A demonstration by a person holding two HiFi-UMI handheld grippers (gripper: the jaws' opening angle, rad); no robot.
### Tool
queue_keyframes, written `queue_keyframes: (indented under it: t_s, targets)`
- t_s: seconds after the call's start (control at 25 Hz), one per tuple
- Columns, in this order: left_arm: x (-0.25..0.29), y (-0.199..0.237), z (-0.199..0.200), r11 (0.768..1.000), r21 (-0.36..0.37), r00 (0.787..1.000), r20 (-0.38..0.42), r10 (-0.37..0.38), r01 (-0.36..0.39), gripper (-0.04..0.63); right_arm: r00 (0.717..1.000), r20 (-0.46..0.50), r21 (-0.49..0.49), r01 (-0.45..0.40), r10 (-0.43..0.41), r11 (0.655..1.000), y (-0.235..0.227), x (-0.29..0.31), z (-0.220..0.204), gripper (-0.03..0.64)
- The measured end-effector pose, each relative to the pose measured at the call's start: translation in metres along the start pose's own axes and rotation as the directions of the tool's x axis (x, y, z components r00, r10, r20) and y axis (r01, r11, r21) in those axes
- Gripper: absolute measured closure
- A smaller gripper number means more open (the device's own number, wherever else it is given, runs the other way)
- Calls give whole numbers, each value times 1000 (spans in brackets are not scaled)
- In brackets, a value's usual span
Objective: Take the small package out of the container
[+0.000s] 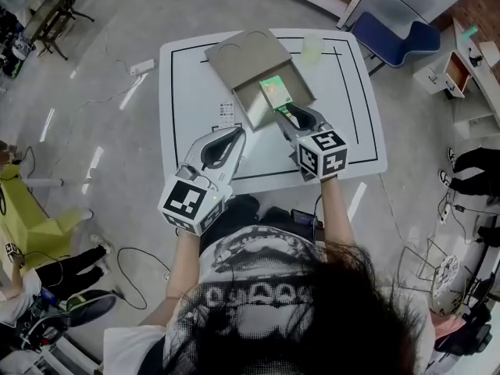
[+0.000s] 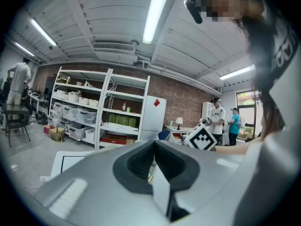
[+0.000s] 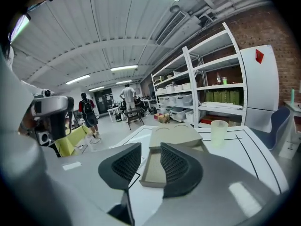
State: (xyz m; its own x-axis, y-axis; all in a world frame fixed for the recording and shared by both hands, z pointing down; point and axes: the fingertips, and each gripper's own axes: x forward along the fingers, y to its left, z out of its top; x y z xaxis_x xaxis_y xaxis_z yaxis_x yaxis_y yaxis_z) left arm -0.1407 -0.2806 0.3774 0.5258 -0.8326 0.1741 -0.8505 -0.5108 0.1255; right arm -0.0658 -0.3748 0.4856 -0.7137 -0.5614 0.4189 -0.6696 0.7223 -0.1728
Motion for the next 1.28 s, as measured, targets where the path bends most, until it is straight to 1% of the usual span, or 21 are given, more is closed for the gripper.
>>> queue_keyframes:
  t_s: [0.12,0.2,0.36,0.44,0.52,0.64,0.76,0.92,1.08,1.16,1.2,1.28]
  targets:
    - [1,15,2,1000,-7,1000,2,-5,5,595,999,-53,-1,8,-8,1000,-17,32,-4,480]
    - [0,23,2,1000,-11,1000,2,-6,6,595,995,-95,10,13,-12,1000,-28,51,-11,457]
    - [-1,39,0,1000,-20,1000,0,-5,5,595,987,-161,81,19,-5,997,-50,88,-28,408]
    - [-1,47,-1,1000,-25,1000,-1,-2,2,595,978,-206,113,35,-11,993,-63,104,-39,380]
    - [-1,53,-1,1000,-30,1000,0,4,-4,595,963,-269,119,61,-27,991,-77,116,-52,353]
    - [-1,59,-2,999,-38,1000,1,9,-9,595,928,-371,90,83,-44,992,-90,127,-72,298]
    - [-4,63,-4,999,-47,1000,1,17,-17,595,892,-447,40,89,-62,995,-96,136,-86,265]
    - [-10,71,-6,998,-57,999,4,35,-35,595,831,-549,-10,104,-93,995,-95,143,-98,223]
    - [-14,76,-9,996,-69,999,8,52,-51,595,781,-605,-61,151,-157,987,-97,147,-107,215]
    - [-16,77,-11,996,-75,998,7,59,-58,595,749,-635,-99,161,-187,982,-98,148,-111,216]
    - [-16,77,-11,995,-77,998,6,60,-59,595,734,-650,-111,163,-195,980,-99,149,-114,212]
    - [-17,77,-13,995,-80,998,4,59,-58,595,714,-673,-102,165,-190,981,-100,150,-117,210]
